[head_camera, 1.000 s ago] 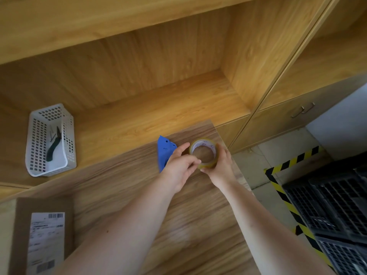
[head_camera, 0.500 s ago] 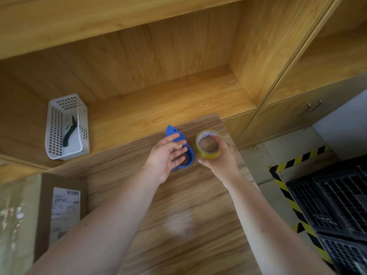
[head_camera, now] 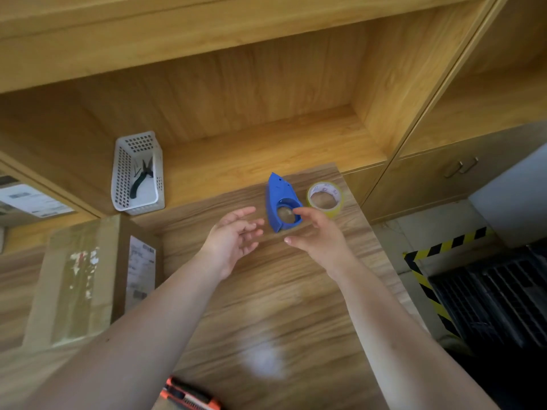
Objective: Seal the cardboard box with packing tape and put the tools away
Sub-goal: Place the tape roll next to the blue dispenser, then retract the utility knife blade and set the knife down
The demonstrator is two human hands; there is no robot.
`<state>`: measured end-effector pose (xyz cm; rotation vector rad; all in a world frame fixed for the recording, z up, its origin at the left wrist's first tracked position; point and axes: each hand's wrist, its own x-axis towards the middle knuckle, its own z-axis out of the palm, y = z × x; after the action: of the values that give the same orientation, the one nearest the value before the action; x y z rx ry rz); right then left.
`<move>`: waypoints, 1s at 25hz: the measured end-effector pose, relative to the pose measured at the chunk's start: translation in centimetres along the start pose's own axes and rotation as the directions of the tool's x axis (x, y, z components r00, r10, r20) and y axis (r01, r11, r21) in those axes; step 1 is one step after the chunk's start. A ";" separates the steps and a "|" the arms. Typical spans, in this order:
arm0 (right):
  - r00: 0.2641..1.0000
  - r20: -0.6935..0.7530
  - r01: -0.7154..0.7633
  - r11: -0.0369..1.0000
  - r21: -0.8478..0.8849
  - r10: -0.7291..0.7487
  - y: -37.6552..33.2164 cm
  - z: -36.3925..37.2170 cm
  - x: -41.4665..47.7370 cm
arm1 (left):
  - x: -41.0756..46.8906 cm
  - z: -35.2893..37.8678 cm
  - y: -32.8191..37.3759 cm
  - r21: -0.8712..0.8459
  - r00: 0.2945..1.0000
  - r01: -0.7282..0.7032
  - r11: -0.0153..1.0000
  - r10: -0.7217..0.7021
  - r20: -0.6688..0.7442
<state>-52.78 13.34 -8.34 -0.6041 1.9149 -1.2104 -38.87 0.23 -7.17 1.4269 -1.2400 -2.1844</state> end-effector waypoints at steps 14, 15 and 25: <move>0.999 0.031 0.038 0.995 -0.092 -0.035 1.7 10.0 -8.2 | -8.4 -9.9 -6.4 -0.022 0.995 0.045 0.999 -0.047 -0.090; 0.999 0.030 0.043 0.994 -0.099 -0.041 1.8 10.6 -8.7 | -8.9 -10.4 -6.8 -0.015 0.995 0.042 0.999 -0.044 -0.092; 0.998 0.062 0.025 0.963 -0.268 -0.009 6.6 17.0 -11.7 | -12.1 -16.0 -12.0 -0.038 0.983 0.139 0.990 -0.142 -0.118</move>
<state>-32.09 15.67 -14.25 -0.7910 2.0418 -0.9370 -16.80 6.60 -11.28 1.6538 -1.0916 -2.1584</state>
